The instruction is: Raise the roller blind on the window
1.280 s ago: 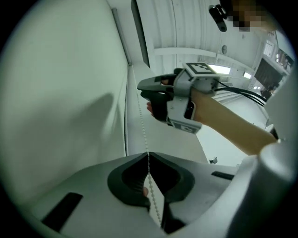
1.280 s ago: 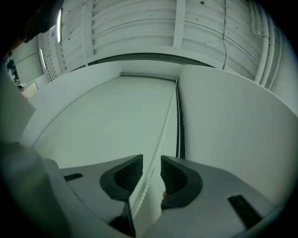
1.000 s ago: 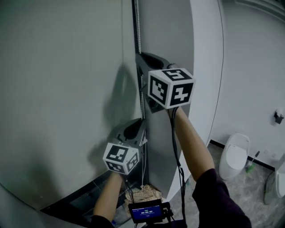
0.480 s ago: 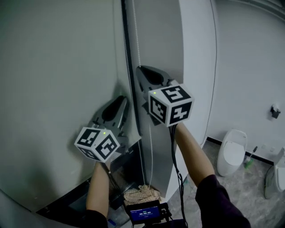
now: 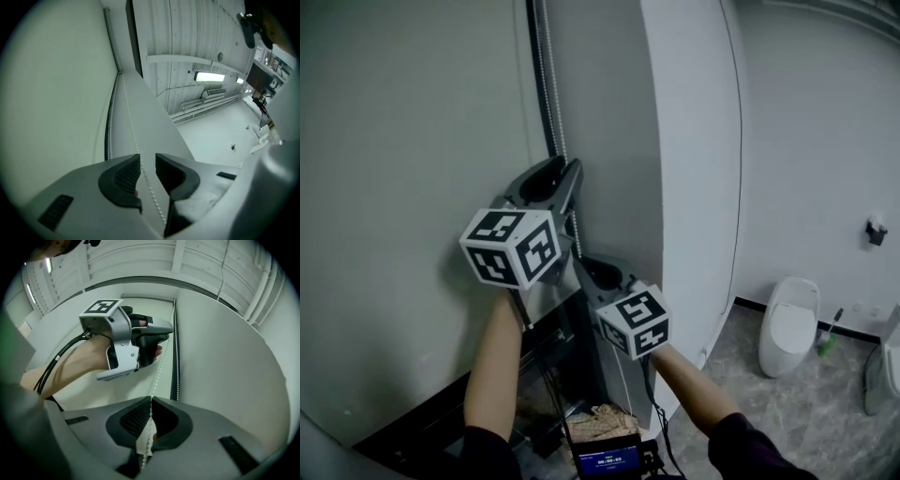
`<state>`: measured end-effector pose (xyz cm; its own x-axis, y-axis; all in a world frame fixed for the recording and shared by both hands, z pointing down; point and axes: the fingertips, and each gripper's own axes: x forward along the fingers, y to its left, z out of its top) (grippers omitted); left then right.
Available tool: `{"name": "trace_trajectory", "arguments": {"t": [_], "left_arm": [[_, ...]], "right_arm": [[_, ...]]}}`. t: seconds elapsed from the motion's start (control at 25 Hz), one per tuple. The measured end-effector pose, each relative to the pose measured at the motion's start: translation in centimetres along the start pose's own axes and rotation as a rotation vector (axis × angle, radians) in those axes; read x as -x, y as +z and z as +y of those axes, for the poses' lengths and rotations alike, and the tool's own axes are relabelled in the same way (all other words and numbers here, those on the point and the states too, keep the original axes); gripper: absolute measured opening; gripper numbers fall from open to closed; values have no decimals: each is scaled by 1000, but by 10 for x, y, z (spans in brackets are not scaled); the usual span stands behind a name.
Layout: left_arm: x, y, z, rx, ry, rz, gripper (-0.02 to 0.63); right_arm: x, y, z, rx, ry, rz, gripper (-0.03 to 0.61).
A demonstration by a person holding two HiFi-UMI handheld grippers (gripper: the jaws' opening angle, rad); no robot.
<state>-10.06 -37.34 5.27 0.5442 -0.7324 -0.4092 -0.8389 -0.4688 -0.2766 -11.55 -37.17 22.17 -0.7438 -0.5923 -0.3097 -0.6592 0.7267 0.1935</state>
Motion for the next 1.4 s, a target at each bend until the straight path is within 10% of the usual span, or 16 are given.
{"name": "trace_trajectory", "arguments": {"t": [0.56,1.0,1.4], "left_arm": [[19,13,18,-42,109,-49,18],[84,-148,-43,95,76,117,18],[102,-147,-53,86,34,100,18]], "right_arm": [[8,25,8,13,62,-18,18],[-19,193,-49,-7,63,-233,83],[-62,211,-39,80,23,-185,17]]}}
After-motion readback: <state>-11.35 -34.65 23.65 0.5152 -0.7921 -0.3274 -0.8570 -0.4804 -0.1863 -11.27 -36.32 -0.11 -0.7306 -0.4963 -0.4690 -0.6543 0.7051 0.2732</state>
